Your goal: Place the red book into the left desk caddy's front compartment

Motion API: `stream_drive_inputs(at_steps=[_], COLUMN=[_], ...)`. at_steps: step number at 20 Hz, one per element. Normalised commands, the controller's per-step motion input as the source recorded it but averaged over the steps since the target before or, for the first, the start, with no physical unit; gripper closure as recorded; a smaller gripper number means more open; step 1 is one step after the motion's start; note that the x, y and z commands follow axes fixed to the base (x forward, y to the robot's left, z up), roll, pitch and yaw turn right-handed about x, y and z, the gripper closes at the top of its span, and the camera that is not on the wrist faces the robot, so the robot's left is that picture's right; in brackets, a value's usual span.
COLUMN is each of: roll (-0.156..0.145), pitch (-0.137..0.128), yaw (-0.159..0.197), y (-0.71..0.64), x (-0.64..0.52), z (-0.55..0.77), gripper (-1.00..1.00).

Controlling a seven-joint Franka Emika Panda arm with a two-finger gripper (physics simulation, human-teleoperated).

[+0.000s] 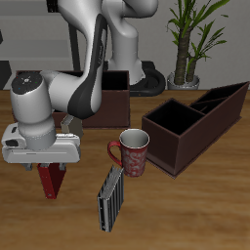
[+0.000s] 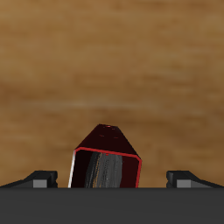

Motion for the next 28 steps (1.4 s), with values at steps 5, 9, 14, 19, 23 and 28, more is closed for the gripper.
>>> stream_drive_inputs(at_steps=[5,9,14,19,23,28], roll=[0.02,0.015,-0.017,-0.034,-0.059,-0.063], pitch=[0.016,-0.006,-0.035,-0.006,-0.078,-0.081], yaw=[-0.015,-0.016,-0.006,-0.08,-0.017,-0.047], y=[0.08,0.08,0.12,0.42,0.67,0.39], x=[-0.09,-0.11,-0.16,-0.43,-0.77,-0.68], z=[-0.21,0.15,0.47,0.88,1.18,0.82], gripper=[1.0,1.0,1.0,1.0,1.0,1.0])
